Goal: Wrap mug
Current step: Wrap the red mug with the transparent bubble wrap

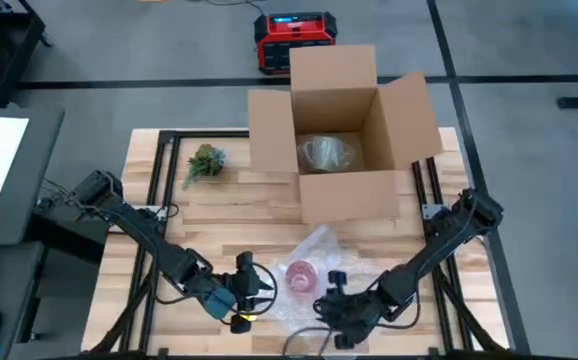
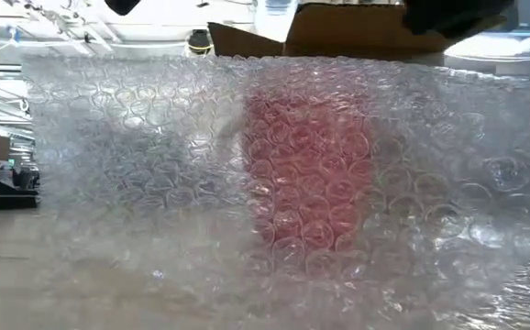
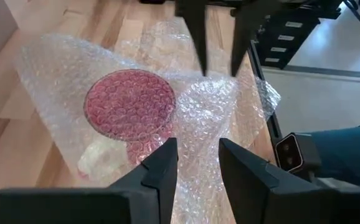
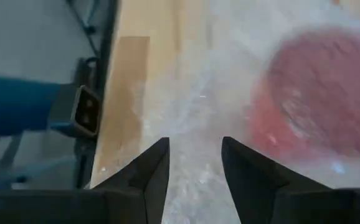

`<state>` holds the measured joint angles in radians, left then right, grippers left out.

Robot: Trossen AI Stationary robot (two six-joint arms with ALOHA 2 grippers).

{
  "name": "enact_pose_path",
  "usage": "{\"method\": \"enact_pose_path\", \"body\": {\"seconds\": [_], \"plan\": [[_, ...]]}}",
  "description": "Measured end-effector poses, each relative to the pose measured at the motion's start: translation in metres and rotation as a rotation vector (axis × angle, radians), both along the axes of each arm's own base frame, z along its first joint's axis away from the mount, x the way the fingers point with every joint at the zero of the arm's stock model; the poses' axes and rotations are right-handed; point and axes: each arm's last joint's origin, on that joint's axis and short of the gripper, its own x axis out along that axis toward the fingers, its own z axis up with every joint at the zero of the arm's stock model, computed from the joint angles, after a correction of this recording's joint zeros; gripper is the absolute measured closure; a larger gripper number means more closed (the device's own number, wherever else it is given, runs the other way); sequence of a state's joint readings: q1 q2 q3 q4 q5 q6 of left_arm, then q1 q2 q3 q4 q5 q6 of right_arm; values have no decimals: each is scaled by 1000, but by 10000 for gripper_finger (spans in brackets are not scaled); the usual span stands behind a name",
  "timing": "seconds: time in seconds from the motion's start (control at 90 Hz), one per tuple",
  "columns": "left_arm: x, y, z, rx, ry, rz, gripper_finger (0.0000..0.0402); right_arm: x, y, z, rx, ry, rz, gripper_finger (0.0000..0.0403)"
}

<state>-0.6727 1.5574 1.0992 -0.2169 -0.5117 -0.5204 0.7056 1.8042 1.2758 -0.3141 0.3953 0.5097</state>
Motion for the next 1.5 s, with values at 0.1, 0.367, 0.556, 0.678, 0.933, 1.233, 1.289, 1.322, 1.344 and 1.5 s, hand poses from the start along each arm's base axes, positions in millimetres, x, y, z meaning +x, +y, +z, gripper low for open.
{"method": "enact_pose_path", "body": {"seconds": [0.1, 0.367, 0.556, 0.678, 0.933, 1.233, 1.289, 1.322, 1.344, 1.5], "plan": [[0, 0, 0, 2, 3, 0, 304, 2, 2, 2, 3, -26, 19, 245], [0, 0, 0, 3, 3, 1, 304, -10, -8, -10, 48, 194, -66, 180], [0, 1, 0, 3, 3, 3, 304, -3, -22, -11, 79, 202, -203, 169], [1, 2, 0, 3, 3, 8, 304, 9, -28, -8, 126, 141, -242, 168], [2, 3, -1, -3, 3, 14, 304, 23, -42, -43, 89, 210, -374, 171], [2, 3, -1, -3, 4, 14, 304, 21, -52, -47, 80, 294, -427, 319], [2, 3, -1, -2, 4, 14, 304, 20, -51, -47, 77, 294, -421, 359], [2, 3, -1, -3, 4, 14, 304, 20, -51, -47, 74, 295, -415, 380], [2, 3, -1, -2, 4, 14, 304, 20, -51, -47, 74, 295, -414, 388], [1, 3, -1, -2, 5, 14, 304, 19, -49, -35, 35, 336, -421, 392]]}}
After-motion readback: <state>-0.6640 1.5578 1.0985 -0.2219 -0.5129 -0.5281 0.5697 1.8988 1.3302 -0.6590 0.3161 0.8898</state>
